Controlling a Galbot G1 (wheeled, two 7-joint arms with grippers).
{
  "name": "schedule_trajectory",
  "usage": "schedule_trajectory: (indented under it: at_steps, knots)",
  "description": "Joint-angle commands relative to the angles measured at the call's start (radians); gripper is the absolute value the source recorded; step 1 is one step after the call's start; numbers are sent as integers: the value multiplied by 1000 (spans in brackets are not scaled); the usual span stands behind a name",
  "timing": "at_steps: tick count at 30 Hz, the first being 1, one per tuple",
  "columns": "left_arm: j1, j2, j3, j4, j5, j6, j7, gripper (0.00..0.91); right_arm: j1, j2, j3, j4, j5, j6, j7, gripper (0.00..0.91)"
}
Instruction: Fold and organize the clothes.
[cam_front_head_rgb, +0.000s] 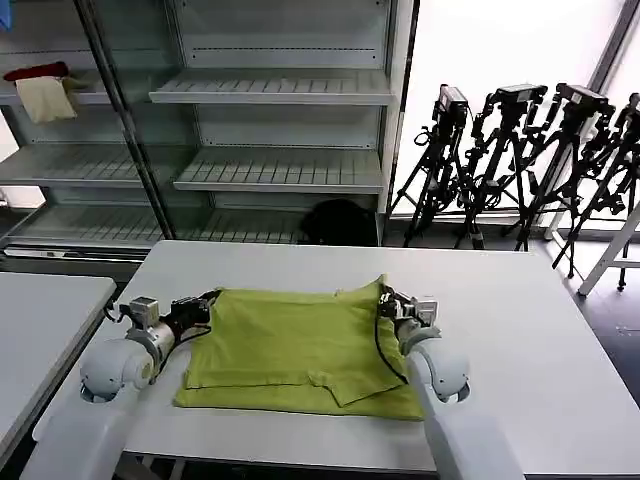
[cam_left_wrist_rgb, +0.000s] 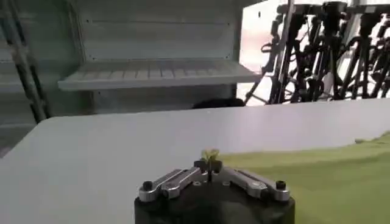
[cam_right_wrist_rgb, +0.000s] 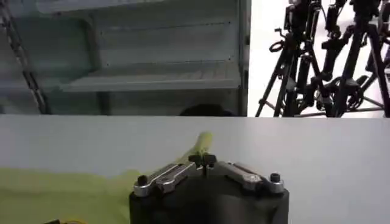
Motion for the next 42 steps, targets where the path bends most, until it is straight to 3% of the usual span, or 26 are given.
schedule_trajectory:
  at_steps: [1,18,42]
  knots:
    - [138,13,-52,-123,-83,-3,10,10,-171,-29,14,188,8,2,-1,0]
    - [275,12,-115,-191,-47,-32,42,10,-392,-38,58,365,-45,6,-48,0]
    - [395,-13,-157,-276,147,-50,67,10,-477,-11,66,373,-167,12,-112,0]
